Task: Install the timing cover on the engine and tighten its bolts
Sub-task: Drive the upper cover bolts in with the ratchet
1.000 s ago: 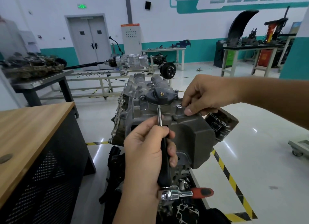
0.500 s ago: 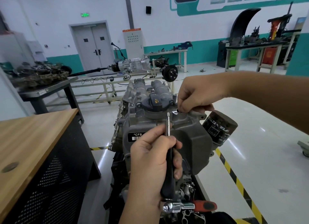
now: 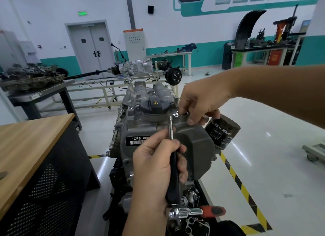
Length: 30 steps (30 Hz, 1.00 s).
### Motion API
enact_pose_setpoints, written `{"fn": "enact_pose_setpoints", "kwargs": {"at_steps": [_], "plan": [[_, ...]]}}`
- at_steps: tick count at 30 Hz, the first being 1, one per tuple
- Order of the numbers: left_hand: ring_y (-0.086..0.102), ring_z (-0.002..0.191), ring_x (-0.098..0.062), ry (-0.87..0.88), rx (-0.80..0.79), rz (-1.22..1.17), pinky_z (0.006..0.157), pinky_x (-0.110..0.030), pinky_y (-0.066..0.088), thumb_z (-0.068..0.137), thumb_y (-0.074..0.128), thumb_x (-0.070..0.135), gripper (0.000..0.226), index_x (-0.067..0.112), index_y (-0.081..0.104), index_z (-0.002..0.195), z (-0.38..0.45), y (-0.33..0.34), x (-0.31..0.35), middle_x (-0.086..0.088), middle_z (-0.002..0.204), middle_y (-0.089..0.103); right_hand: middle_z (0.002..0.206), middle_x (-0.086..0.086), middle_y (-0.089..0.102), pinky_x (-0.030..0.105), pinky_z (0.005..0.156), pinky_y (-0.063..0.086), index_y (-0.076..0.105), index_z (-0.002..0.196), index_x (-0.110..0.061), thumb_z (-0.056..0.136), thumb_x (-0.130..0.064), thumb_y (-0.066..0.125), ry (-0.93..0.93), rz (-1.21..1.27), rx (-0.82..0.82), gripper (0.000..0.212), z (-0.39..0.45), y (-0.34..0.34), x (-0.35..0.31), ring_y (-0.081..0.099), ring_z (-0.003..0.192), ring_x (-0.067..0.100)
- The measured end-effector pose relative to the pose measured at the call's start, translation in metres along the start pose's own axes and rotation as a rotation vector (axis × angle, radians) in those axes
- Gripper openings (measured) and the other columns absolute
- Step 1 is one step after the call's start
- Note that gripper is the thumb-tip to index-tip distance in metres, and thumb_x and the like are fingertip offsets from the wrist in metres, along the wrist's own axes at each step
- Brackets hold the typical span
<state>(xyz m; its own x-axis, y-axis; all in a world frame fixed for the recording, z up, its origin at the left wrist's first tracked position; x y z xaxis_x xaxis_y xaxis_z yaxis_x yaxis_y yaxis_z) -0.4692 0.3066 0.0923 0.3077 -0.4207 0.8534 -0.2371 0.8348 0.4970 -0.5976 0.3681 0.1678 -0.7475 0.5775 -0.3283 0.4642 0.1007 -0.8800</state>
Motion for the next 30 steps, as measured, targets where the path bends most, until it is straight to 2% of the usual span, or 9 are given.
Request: {"fn": "enact_pose_setpoints", "kwargs": {"at_steps": [6, 11, 13, 15, 17, 19, 21, 25, 30], "plan": [[0.042, 0.036, -0.016, -0.022, 0.03, 0.011, 0.037, -0.019, 0.034, 0.09, 0.052, -0.006, 0.027, 0.006, 0.074, 0.08, 0.002, -0.009, -0.003, -0.013, 0.066, 0.057, 0.074, 0.014, 0.074, 0.031, 0.052, 0.052, 0.073, 0.097, -0.005, 0.097, -0.009, 0.067, -0.014, 0.06, 0.036, 0.007, 0.002, -0.006, -0.001, 0.059, 0.049, 0.019], [0.043, 0.038, -0.017, -0.038, 0.058, 0.021, 0.037, -0.02, 0.035, 0.09, 0.053, -0.007, 0.01, -0.008, 0.063, 0.089, 0.006, -0.017, -0.004, -0.015, 0.068, 0.055, 0.067, 0.015, 0.067, 0.029, 0.051, 0.037, 0.077, 0.081, -0.009, 0.096, -0.011, 0.066, 0.02, 0.301, 0.13, 0.018, -0.001, -0.02, 0.004, 0.047, 0.042, 0.017], [0.043, 0.039, -0.017, -0.031, 0.055, 0.022, 0.037, -0.02, 0.035, 0.09, 0.054, -0.006, 0.008, -0.008, 0.062, 0.09, 0.007, -0.017, -0.005, -0.014, 0.068, 0.056, 0.066, 0.016, 0.067, 0.03, 0.052, 0.037, 0.078, 0.079, -0.012, 0.095, -0.01, 0.067, 0.048, 0.24, 0.155, 0.019, -0.001, -0.017, 0.004, 0.046, 0.043, 0.019], [0.043, 0.038, -0.017, -0.022, 0.047, 0.013, 0.037, -0.02, 0.035, 0.09, 0.054, -0.007, 0.012, -0.004, 0.066, 0.089, 0.008, -0.016, -0.006, -0.014, 0.068, 0.056, 0.067, 0.019, 0.067, 0.029, 0.047, 0.035, 0.078, 0.085, -0.009, 0.092, -0.007, 0.064, 0.06, 0.133, 0.178, 0.016, -0.003, -0.012, 0.0, 0.045, 0.048, 0.023], [0.044, 0.038, -0.017, -0.01, 0.032, 0.017, 0.038, -0.021, 0.036, 0.09, 0.054, -0.007, 0.023, 0.005, 0.073, 0.084, 0.008, -0.014, -0.007, -0.013, 0.067, 0.056, 0.065, 0.018, 0.066, 0.027, 0.04, 0.033, 0.076, 0.092, -0.003, 0.087, -0.009, 0.062, 0.081, 0.033, 0.128, 0.016, -0.005, 0.0, -0.004, 0.047, 0.054, 0.026], [0.044, 0.038, -0.017, -0.007, 0.018, 0.031, 0.038, -0.021, 0.036, 0.09, 0.054, -0.007, 0.028, 0.009, 0.075, 0.079, 0.008, -0.01, -0.007, -0.013, 0.067, 0.056, 0.061, 0.012, 0.063, 0.025, 0.039, 0.034, 0.075, 0.089, -0.004, 0.087, -0.016, 0.066, 0.12, 0.01, 0.087, 0.015, -0.006, 0.006, -0.006, 0.049, 0.054, 0.024], [0.044, 0.039, -0.018, -0.011, 0.01, 0.037, 0.038, -0.021, 0.036, 0.089, 0.055, -0.007, 0.024, 0.006, 0.071, 0.077, 0.009, -0.006, -0.008, -0.014, 0.068, 0.056, 0.057, 0.009, 0.061, 0.026, 0.042, 0.034, 0.073, 0.081, -0.006, 0.089, -0.023, 0.071, 0.126, 0.045, 0.087, 0.018, -0.005, 0.006, -0.007, 0.047, 0.048, 0.021], [0.044, 0.041, -0.018, -0.006, 0.006, 0.04, 0.039, -0.022, 0.036, 0.089, 0.055, -0.005, 0.023, 0.007, 0.068, 0.075, 0.01, -0.003, -0.007, -0.012, 0.069, 0.056, 0.057, 0.014, 0.059, 0.029, 0.049, 0.033, 0.074, 0.069, -0.011, 0.091, -0.013, 0.071, 0.068, 0.222, 0.159, 0.022, -0.003, 0.006, -0.004, 0.041, 0.043, 0.02], [0.046, 0.041, -0.018, -0.002, 0.023, 0.036, 0.039, -0.022, 0.037, 0.089, 0.057, -0.005, 0.019, 0.005, 0.072, 0.084, 0.014, -0.007, -0.007, -0.013, 0.069, 0.057, 0.063, 0.016, 0.063, 0.024, 0.041, 0.037, 0.079, 0.087, -0.006, 0.088, -0.015, 0.078, -0.026, 0.436, 0.256, 0.009, -0.004, 0.005, 0.013, 0.046, 0.045, 0.018]]}}
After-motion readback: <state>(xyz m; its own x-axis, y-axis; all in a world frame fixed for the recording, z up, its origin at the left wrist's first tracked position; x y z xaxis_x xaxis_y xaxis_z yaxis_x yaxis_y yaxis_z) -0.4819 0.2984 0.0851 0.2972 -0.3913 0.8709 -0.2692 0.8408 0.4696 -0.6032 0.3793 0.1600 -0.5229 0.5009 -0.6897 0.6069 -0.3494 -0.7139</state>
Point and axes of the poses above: each hand's wrist, its own z-axis towards the middle knuckle, its own y-axis out of the palm, x = y × z, the point moved 10 cm from there along z, towards the middle knuckle
